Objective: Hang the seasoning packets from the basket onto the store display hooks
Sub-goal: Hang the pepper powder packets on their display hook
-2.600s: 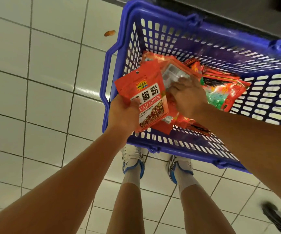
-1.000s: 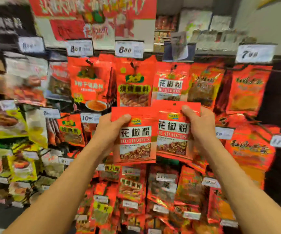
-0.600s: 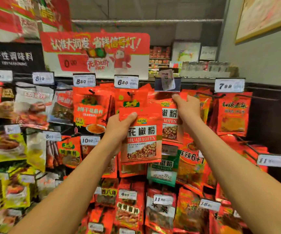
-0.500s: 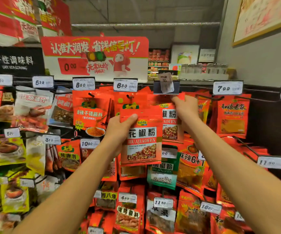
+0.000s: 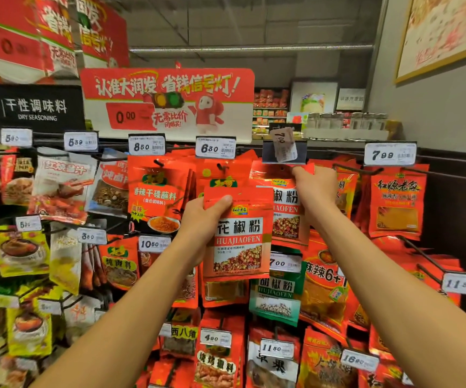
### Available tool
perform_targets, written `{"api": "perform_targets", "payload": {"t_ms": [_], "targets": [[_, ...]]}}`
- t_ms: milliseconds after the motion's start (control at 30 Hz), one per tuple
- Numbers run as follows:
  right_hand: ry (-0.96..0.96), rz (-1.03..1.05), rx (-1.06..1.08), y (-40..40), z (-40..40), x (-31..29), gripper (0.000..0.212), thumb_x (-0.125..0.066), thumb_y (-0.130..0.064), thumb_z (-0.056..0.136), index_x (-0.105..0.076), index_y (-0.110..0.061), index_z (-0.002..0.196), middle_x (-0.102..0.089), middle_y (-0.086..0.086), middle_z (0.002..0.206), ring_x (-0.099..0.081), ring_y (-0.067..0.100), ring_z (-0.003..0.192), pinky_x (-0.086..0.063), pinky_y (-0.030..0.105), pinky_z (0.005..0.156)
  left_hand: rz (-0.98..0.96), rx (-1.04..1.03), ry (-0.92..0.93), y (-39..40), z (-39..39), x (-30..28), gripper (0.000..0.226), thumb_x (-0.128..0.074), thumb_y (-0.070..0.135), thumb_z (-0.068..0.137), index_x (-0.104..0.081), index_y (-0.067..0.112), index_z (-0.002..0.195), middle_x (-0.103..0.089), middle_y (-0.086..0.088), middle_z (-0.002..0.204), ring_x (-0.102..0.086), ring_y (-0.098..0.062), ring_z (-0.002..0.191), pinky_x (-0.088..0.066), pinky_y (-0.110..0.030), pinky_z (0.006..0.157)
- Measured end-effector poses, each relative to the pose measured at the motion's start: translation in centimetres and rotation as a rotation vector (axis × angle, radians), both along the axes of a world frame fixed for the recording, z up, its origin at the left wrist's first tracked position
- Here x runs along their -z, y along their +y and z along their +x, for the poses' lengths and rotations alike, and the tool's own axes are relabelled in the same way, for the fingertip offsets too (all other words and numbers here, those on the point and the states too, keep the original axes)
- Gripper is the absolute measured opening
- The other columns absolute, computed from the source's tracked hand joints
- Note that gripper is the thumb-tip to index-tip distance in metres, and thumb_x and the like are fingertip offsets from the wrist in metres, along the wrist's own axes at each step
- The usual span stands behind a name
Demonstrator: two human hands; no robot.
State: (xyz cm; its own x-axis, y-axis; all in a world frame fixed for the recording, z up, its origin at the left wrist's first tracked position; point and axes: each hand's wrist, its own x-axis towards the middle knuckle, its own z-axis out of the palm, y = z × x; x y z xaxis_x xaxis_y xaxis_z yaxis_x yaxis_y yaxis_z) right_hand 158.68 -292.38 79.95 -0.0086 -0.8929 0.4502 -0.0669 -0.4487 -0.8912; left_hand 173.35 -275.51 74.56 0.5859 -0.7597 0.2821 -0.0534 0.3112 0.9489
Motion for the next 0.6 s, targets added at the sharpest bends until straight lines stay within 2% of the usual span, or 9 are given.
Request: {"api": "perform_targets", "payload": {"t_ms": [67,133,167,300,367,400,467,533,600], "targets": [[0.008,-0.028,0.050,-0.3,0.3,0.0,0.037,-0.069,-0.028,0.084,-0.058,-0.018,0.050,-0.062,-0.009,0.049,-0.062,0.012,0.052,-0.044,0.029,0.049,-0.005,-0.003,0.004,-0.1,0.1,0.2,0.018,-0.069,0.032,0.094,-0.068,0.016,0.102,-0.080,-0.005,0.089,-0.077,-0.023,0.079,-0.059,-0.033,0.064],[0.042,-0.061,0.092,-0.7,0.7,0.1,0.038,-0.069,-0.026,0.084,-0.056,-0.018,0.049,-0.056,-0.011,0.043,-0.053,0.008,0.047,-0.032,0.024,0.045,-0.014,-0.009,0.005,-0.1,0.3,0.4,0.017,-0.069,0.031,0.094,-0.069,0.016,0.102,-0.080,-0.004,0.088,-0.077,-0.021,0.078,-0.058,-0.030,0.059],[0.065,-0.067,0.098,-1.0,0.8,0.2,0.037,-0.069,-0.025,0.084,-0.057,-0.017,0.050,-0.057,-0.011,0.047,-0.055,0.010,0.050,-0.031,0.023,0.045,-0.018,-0.013,0.005,-0.1,0.4,0.4,0.016,-0.069,0.031,0.094,-0.069,0.016,0.101,-0.080,-0.003,0.088,-0.077,-0.021,0.077,-0.058,-0.028,0.058],[0.167,-0.019,0.118,-2.8,1.6,0.6,0.036,-0.069,-0.039,0.092,-0.059,-0.017,0.065,-0.069,0.003,0.080,-0.068,0.030,0.085,-0.037,0.027,0.057,-0.027,-0.022,-0.009,-0.3,0.6,0.4,0.017,-0.069,0.031,0.094,-0.069,0.015,0.101,-0.080,-0.003,0.086,-0.077,-0.021,0.076,-0.058,-0.025,0.055],[0.243,0.031,0.136,-3.7,2.3,0.5,0.032,-0.067,-0.046,0.094,-0.066,-0.015,0.086,-0.070,0.012,0.100,-0.066,0.036,0.103,-0.045,0.035,0.070,-0.022,-0.016,-0.015,-0.6,0.4,0.2,0.019,-0.069,0.031,0.094,-0.069,0.014,0.102,-0.079,-0.003,0.087,-0.077,-0.021,0.076,-0.058,-0.027,0.057],[0.270,0.070,0.147,-4.1,2.7,0.3,0.037,-0.066,-0.048,0.094,-0.070,-0.011,0.100,-0.070,0.014,0.110,-0.065,0.036,0.108,-0.048,0.039,0.078,-0.022,-0.013,-0.016,-0.7,0.1,0.1,0.019,-0.069,0.031,0.094,-0.069,0.013,0.102,-0.079,-0.004,0.087,-0.077,-0.021,0.077,-0.058,-0.028,0.058],[0.307,0.139,0.137,-4.6,3.0,-0.2,0.048,-0.066,-0.051,0.092,-0.068,-0.008,0.114,-0.069,0.014,0.117,-0.063,0.035,0.105,-0.050,0.040,0.084,-0.025,-0.011,-0.017,-1.4,-0.3,-0.1,0.016,-0.068,0.030,0.095,-0.070,0.015,0.100,-0.079,-0.004,0.087,-0.077,-0.021,0.077,-0.058,-0.031,0.062],[0.327,0.141,0.112,-5.1,2.7,-0.5,0.048,-0.065,-0.054,0.091,-0.068,-0.009,0.107,-0.069,0.012,0.112,-0.063,0.033,0.096,-0.050,0.039,0.080,-0.032,-0.010,-0.015,-2.1,-0.7,-0.3,0.013,-0.068,0.030,0.095,-0.070,0.017,0.096,-0.079,-0.003,0.087,-0.077,-0.021,0.078,-0.059,-0.031,0.063],[0.363,0.097,0.133,-5.3,2.0,-0.4,0.048,-0.062,-0.057,0.092,-0.067,-0.010,0.102,-0.069,0.008,0.109,-0.060,0.029,0.093,-0.043,0.037,0.075,-0.040,-0.003,-0.018,-2.8,-1.0,-0.5,0.015,-0.068,0.030,0.095,-0.070,0.016,0.097,-0.079,-0.003,0.086,-0.077,-0.019,0.076,-0.058,-0.027,0.058]]}}
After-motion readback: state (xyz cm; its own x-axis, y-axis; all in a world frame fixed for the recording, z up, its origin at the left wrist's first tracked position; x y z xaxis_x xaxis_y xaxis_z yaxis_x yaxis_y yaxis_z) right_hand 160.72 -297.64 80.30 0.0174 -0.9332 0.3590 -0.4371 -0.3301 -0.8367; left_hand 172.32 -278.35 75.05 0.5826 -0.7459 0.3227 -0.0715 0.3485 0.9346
